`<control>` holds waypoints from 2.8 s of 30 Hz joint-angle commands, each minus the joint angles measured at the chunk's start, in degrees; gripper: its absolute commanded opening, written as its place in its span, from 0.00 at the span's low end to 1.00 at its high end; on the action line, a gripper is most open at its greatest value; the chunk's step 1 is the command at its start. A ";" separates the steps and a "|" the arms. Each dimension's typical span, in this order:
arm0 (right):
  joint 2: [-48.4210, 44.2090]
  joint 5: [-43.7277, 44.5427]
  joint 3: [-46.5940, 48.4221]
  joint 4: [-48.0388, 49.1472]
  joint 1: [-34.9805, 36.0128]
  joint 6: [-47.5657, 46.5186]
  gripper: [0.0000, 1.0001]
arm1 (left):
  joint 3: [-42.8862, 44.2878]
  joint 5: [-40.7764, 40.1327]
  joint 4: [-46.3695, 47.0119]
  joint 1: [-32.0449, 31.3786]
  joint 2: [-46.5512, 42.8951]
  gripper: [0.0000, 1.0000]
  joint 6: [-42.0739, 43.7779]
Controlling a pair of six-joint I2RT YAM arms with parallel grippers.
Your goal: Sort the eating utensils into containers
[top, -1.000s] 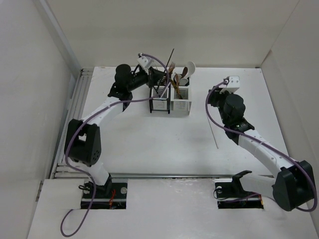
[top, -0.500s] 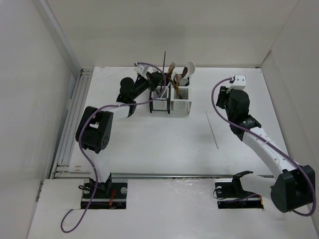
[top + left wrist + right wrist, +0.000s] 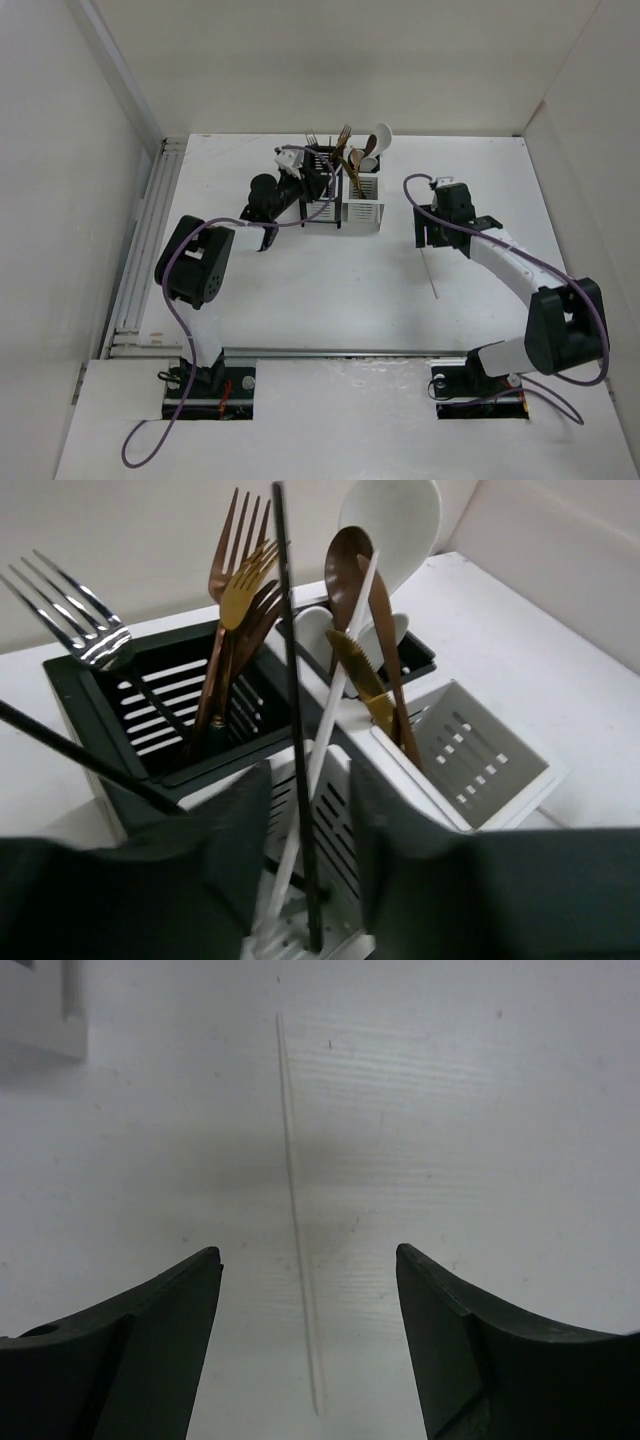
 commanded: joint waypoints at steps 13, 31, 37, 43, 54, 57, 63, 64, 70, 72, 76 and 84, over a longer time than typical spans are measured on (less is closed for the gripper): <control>16.60 -3.25 5.67 -11.66 -1.29 3.84 0.57 | -0.98 -5.47 -14.39 1.34 -12.39 0.62 2.87; 19.41 0.63 7.17 -14.12 -0.15 7.36 0.00 | -3.69 -0.73 -25.76 6.27 -24.52 0.66 4.54; 10.31 0.63 4.18 -6.94 -0.15 7.27 0.00 | -6.59 0.77 -25.75 10.38 -27.86 0.66 4.54; -2.89 9.23 6.71 1.07 2.03 9.82 0.00 | -10.01 0.16 -25.75 13.47 -30.94 0.66 4.54; 7.00 7.23 23.04 47.28 16.54 -5.38 0.00 | -11.34 -5.46 -40.68 15.32 -40.69 0.66 7.96; 16.43 1.26 28.60 57.69 19.18 -5.39 0.00 | -13.09 -8.45 -43.94 15.32 -44.83 0.66 9.80; 30.83 -1.83 35.29 66.82 22.26 -4.16 0.00 | -16.69 -12.67 -47.54 15.32 -52.12 0.66 10.34; 31.88 -1.83 35.81 67.96 22.78 -4.16 0.00 | -17.22 -13.46 -48.07 15.32 -52.65 0.66 10.34; 34.09 0.18 31.87 69.81 23.40 -1.61 0.00 | -17.84 -15.13 -48.78 15.32 -53.27 0.66 9.20; 34.09 0.19 29.06 69.81 23.40 -0.82 0.00 | -17.84 -15.14 -48.16 15.32 -52.13 0.66 9.20; 31.29 2.03 23.79 69.81 23.93 0.32 0.00 | -17.84 -15.14 -46.24 15.85 -50.89 0.66 8.58; 31.90 2.03 19.38 69.20 24.99 3.84 0.00 | -17.32 -13.56 -46.23 16.37 -49.66 0.66 8.58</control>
